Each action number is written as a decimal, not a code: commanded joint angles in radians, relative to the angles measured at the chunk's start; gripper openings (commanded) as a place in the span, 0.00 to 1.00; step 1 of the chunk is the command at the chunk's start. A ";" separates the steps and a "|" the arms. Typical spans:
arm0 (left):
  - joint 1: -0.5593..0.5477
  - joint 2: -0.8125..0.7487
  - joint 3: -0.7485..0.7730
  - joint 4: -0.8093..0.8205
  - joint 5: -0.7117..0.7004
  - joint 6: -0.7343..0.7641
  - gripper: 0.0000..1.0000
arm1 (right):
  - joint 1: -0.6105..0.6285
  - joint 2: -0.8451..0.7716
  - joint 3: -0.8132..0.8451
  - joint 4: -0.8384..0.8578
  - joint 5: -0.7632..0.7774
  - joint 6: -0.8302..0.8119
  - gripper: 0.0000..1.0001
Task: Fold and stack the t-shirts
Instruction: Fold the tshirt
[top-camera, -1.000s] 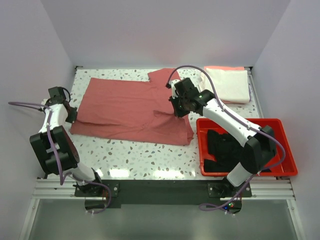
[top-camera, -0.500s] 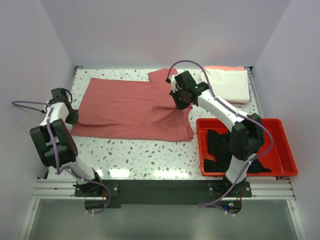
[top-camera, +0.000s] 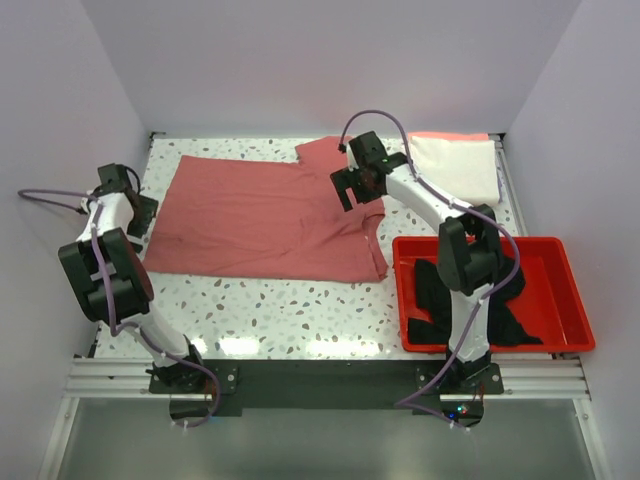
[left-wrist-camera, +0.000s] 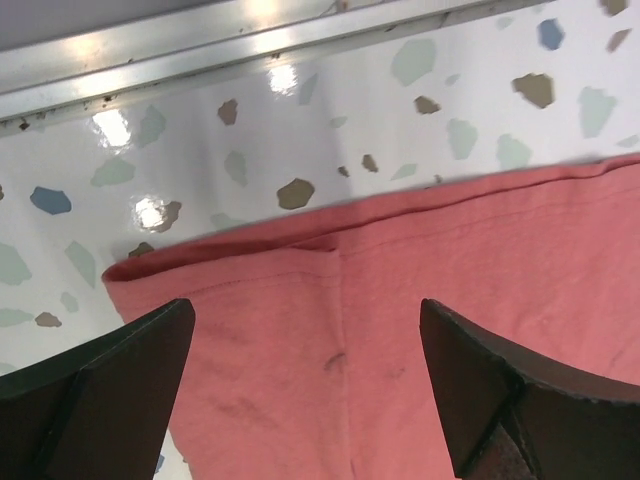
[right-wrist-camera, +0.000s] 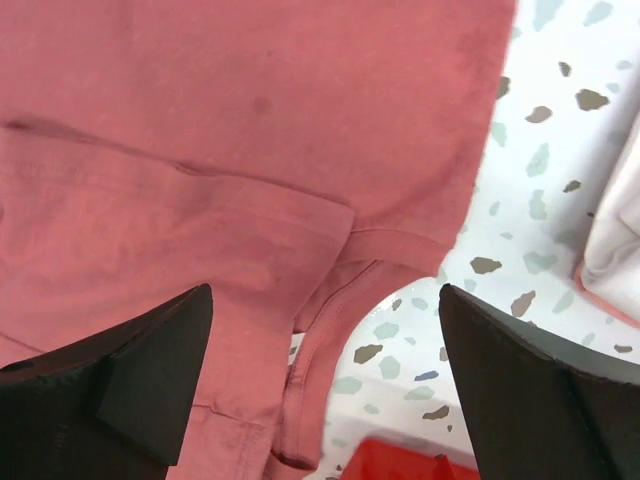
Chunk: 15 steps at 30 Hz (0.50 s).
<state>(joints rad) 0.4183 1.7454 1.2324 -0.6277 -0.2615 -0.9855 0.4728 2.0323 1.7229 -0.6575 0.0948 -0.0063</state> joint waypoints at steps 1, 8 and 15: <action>-0.001 -0.043 0.056 -0.023 -0.019 0.024 1.00 | -0.008 -0.027 0.057 0.018 0.089 0.057 0.99; -0.032 -0.161 -0.048 0.065 0.088 0.067 1.00 | 0.010 -0.193 -0.139 0.084 -0.142 0.104 0.99; -0.131 -0.083 -0.088 0.129 0.143 0.102 1.00 | 0.115 -0.244 -0.310 0.171 -0.221 0.164 0.99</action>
<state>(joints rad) 0.3218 1.6230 1.1481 -0.5564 -0.1612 -0.9260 0.5369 1.7977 1.4452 -0.5560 -0.0700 0.1192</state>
